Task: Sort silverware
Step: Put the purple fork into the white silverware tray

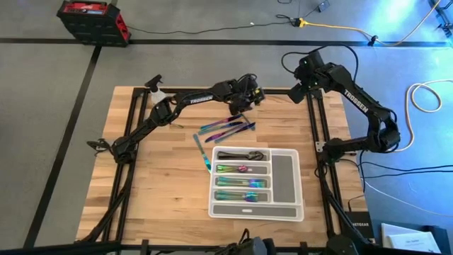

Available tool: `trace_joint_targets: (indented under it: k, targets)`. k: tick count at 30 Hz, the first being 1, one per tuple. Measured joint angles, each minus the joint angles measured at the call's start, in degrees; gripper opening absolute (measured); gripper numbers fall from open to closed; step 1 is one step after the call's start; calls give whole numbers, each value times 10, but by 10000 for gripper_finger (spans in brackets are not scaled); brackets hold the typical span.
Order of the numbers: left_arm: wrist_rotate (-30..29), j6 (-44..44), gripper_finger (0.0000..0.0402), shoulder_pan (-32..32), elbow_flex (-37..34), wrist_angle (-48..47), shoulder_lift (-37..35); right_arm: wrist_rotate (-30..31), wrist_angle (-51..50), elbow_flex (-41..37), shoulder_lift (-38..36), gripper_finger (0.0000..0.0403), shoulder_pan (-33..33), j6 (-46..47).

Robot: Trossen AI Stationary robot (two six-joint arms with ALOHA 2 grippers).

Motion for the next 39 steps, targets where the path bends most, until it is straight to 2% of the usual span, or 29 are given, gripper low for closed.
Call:
trace_joint_targets:
  k: [5,15,26,36,39]
  targets:
    - [22,24,198,7,0,-99,-1,-1,8,0,0,143,0,0]
    - [20,34,198,12,0,-138,-2,-5,9,0,0,143,0,0]
    - [-22,50,198,18,0,-130,-2,-6,9,0,0,143,0,0]
    - [13,102,198,29,0,-139,-2,-16,12,0,0,143,0,0]
    - [39,158,198,33,0,-136,-2,-19,14,0,0,143,0,0]
